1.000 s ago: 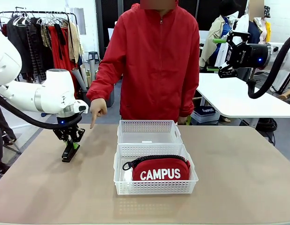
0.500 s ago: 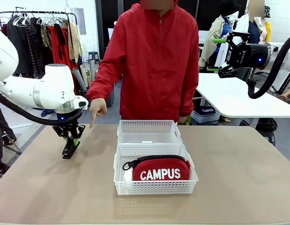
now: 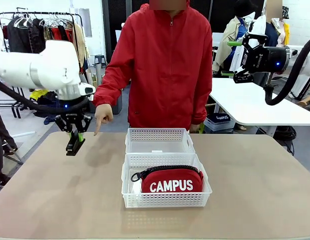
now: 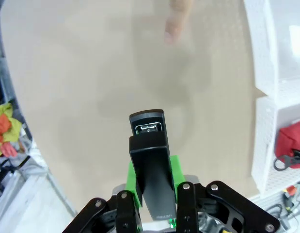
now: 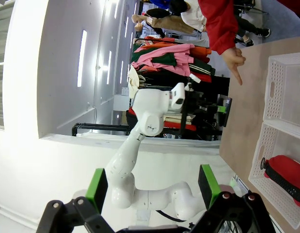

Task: Distribute items into two baskets.
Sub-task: Pick up the Stapler that the person points to.

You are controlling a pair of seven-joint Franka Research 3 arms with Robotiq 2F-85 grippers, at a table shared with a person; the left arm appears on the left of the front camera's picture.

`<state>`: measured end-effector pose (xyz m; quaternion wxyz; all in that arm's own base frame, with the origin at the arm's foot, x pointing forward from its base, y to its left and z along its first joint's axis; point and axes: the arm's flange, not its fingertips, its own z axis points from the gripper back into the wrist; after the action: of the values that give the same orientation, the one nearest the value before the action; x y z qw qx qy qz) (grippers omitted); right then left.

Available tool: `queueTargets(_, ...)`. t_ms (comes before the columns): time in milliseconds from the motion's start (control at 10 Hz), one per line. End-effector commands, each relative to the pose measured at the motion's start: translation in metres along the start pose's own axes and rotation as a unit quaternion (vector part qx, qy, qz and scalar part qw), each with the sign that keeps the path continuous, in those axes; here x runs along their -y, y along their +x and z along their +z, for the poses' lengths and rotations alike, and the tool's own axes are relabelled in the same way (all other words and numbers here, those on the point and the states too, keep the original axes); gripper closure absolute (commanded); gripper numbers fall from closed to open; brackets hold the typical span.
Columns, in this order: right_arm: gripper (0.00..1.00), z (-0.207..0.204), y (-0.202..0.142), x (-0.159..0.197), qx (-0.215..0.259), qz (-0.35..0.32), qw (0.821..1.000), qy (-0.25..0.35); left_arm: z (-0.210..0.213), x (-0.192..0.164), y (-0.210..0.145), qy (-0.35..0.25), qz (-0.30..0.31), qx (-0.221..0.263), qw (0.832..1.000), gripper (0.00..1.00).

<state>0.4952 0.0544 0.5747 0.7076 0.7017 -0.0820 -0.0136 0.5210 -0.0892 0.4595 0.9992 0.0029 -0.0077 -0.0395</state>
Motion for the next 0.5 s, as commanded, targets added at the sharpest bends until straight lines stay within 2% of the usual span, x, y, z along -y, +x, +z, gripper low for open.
queueTargets(0, 0.00, -0.001, 0.000, -0.003, 0.002, 0.003, 1.000, -0.001, 0.039, 0.007, 0.003, 0.019, 0.011, 0.008, 1.000, 1.00)
queueTargets(100, 0.00, -0.001, 0.000, -0.003, 0.002, 0.003, 1.000, -0.001, 0.061, 0.011, 0.002, 0.008, 0.001, -0.001, 1.000, 1.00)
queueTargets(400, 0.00, -0.001, 0.000, -0.003, 0.002, 0.003, 1.000, -0.001, 0.117, 0.023, 0.002, 0.013, 0.002, 0.016, 1.000, 1.00)
